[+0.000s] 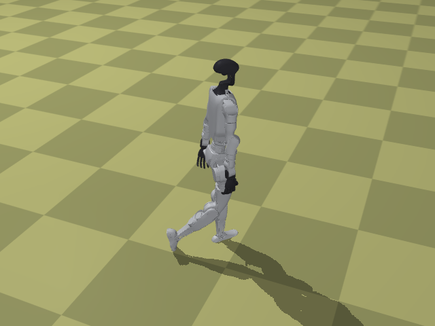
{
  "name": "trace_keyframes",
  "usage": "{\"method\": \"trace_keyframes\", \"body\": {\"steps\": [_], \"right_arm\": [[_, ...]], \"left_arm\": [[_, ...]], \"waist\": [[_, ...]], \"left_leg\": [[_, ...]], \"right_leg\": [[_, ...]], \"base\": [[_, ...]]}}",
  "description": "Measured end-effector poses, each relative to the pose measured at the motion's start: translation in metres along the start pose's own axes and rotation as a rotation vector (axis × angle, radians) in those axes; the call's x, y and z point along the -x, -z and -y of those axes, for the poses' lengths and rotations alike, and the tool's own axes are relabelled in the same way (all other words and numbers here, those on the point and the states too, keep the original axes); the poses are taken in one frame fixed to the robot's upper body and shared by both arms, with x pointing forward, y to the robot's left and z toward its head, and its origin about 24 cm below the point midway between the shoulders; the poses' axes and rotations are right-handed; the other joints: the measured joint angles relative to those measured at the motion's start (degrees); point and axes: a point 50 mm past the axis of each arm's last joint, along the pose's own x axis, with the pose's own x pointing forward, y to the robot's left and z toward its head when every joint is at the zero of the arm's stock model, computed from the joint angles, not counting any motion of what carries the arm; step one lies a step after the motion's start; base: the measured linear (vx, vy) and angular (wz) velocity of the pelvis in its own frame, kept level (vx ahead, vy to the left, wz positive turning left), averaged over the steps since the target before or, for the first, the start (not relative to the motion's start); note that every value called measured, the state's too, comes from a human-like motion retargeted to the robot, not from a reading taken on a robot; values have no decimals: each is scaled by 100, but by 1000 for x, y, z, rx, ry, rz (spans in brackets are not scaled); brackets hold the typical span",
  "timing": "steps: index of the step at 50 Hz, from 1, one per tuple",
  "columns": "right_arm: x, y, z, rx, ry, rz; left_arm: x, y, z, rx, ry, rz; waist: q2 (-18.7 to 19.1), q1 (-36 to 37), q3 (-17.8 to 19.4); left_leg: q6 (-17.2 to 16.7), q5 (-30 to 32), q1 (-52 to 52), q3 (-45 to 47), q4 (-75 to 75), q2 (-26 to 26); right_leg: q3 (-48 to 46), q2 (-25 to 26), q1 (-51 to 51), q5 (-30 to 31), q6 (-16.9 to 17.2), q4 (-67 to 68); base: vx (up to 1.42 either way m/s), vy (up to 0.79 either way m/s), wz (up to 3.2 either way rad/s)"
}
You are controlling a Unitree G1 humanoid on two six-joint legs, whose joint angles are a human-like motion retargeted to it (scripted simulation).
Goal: Walk run
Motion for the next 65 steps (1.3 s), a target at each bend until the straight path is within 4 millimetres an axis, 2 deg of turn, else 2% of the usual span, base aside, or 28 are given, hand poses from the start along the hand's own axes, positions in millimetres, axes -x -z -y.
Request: {"method": "trace_keyframes", "body": {"steps": [3, 7, 10, 13, 15, 17, 19, 21, 22, 23, 25, 27, 30, 33, 35, 38, 42, 44, 47, 50, 52, 55, 58, 60, 63, 65], "right_arm": [[2, 24, -9, -61, -20, -66], [8, 58, -21, -137, -35, -153], [14, 81, -29, -184, -38, -221], [17, 95, -44, -229, -74, -276], [19, 100, -54, -242, -108, -300], [19, 101, -61, -232, -141, -308], [18, 98, -63, -200, -161, -305], [17, 94, -60, -159, -167, -300], [16, 91, -58, -140, -164, -297], [14, 88, -55, -122, -158, -291], [13, 82, -48, -100, -139, -275], [12, 78, -41, -97, -113, -255], [10, 69, -28, -129, -74, -225], [6, 47, -12, -132, -46, -169], [3, 23, 0, -104, -22, -107], [0, -18, 22, -45, 34, 28], [6, -70, 49, 67, 127, 228], [12, -92, 61, 107, 175, 314], [21, -114, 74, 140, 228, 402], [25, -121, 81, 143, 244, 435], [24, -118, 81, 137, 232, 420], [17, -101, 71, 137, 185, 340], [9, -70, 57, 138, 127, 214], [5, -44, 44, 142, 82, 116], [1, -2, 16, 149, 20, -50], [3, 21, 3, 167, -14, -143]], "left_arm": [[6, -61, -19, -114, -65, 148], [27, -142, -32, -274, -147, 413], [52, -194, -37, -389, -182, 598], [79, -229, -44, -475, -238, 738], [91, -242, -50, -502, -286, 799], [95, -245, -53, -493, -321, 820], [90, -238, -55, -448, -335, 800], [77, -223, -54, -378, -317, 742], [68, -212, -52, -342, -296, 700], [59, -198, -49, -305, -267, 650], [39, -164, -40, -247, -198, 524], [21, -122, -30, -215, -136, 367], [4, -57, -11, -233, -72, 130], [-2, 1, 10, -258, -30, -27], [-1, 33, 20, -262, 28, -96], [3, 68, 36, -266, 133, -188], [10, 102, 55, -204, 192, -278], [12, 111, 60, -154, 202, -301], [14, 117, 66, -84, 217, -314], [13, 114, 68, -46, 223, -297], [11, 108, 66, -48, 223, -263], [8, 100, 59, -73, 202, -213], [6, 89, 46, -120, 159, -187], [5, 79, 35, -142, 119, -175], [5, 56, 9, -156, 19, -152], [7, 35, -14, -164, -65, -127]], "waist": [[168, 55, 106], [492, -483, 189], [498, -842, 219], [333, -1127, 301], [231, -1208, 371], [204, -1206, 406], [227, -1118, 380], [268, -1106, 339], [305, -1165, 320], [361, -1242, 281], [536, -1531, 205], [698, -1845, 166], [819, -1720, 101], [540, -1483, 35], [333, -1404, -36], [234, -1360, 15], [-4, -993, 78], [4, -806, 152], [126, -610, 257], [235, -371, 334], [233, -355, 354], [197, -306, 368], [185, -90, 248], [82, -108, 85], [63, -210, 3], [197, -335, -16]], "left_leg": [[-54, -80, 410, -277, -159, -25], [-128, -87, 881, -1253, -375, -144], [-127, -158, 1141, -1796, -411, -414], [-165, -290, 1518, -2062, -436, -643], [-218, -395, 1819, -2123, -470, -706], [-279, -514, 2077, -2106, -491, -693], [-324, -617, 2222, -2021, -480, -665], [-361, -655, 2332, -1904, -432, -650], [-395, -636, 2388, -1869, -388, -634], [-461, -577, 2411, -1837, -330, -600], [-669, -344, 2456, -2003, -118, -509], [-995, 249, 2499, -2137, 243, -400], [-1684, 1906, 2326, -1908, 1110, -272], [-2255, 3153, 1611, -1410, 2713, -373], [-2265, 3405, 1065, -1204, 3649, -464], [-1703, 2364, 249, -1177, 4464, -346], [-1091, 1390, -582, -819, 4075, -179], [-1059, 1156, -828, -753, 3276, -56], [-1188, 1241, -969, -676, 1639, 153], [-1224, 1161, -1153, -1259, 143, 58], [-1376, 1015, -1077, -1907, -692, -160], [-1656, 1049, -856, -1963, -954, -109], [-1607, 1382, -719, -1547, -443, 126], [-1222, 1385, -675, -1552, -234, 39], [-1091, 953, -488, -1413, 42, 275], [-1030, 791, -189, -1426, -70, 409]], "right_leg": [[289, -18, -564, -1158, -131, 514], [-254, -686, -1093, -2399, -588, 4], [-305, -1160, -1380, -2513, -545, -1156], [-91, -1369, -1645, -2546, -543, -2286], [34, -1387, -1832, -2659, -660, -2894], [-180, -1398, -2056, -2693, -656, -3415], [-646, -1340, -2238, -2848, -635, -3835], [-1137, -1268, -2281, -2964, -742, -4002], [-1346, -1266, -2265, -2985, -874, -3951], [-1417, -1264, -2254, -2974, -1181, -3791], [-1488, -1275, -2190, -2841, -1583, -3563], [-1517, -1308, -1945, -2350, -1559, -3591], [-545, -1082, -1763, -2550, -1794, -3371], [-866, -1308, -1389, -2810, -1954, -3311], [-755, -1322, -1184, -2994, -2010, -3338], [-716, -1303, -830, -3199, -1966, -3408], [-567, -1127, -417, -3396, -2058, -3552], [-454, -940, -230, -3515, -2078, -3591], [-278, -560, 96, -3740, -2150, -3645], [-28, -225, 455, -4005, -2209, -3668], [94, -121, 687, -4175, -2225, -3658], [375, 11, 1006, -4337, -2242, -3499], [669, 87, 1125, -3950, -2099, -3137], [608, -34, 1061, -3165, -1935, -2783], [382, -192, 636, -1503, -1631, -1550], [13, -190, 203, -679, -1367, -615]], "base": [[75, -9, 76], [65, -12, 202], [61, -19, 189], [63, -30, 147], [60, -32, 87], [69, -37, 39], [67, -35, -18], [57, -27, -4], [68, -33, 51], [76, -37, 78], [79, -35, 129], [95, -51, 124], [87, -47, 2], [81, -43, -70], [80, -45, -63], [65, -36, -24], [64, -35, -87], [49, -27, -90], [77, -31, -78], [64, -22, -92], [100, -22, -68], [84, -15, -86], [113, -11, -116], [94, -11, -82], [89, -16, -62], [77, -18, -49]]}}
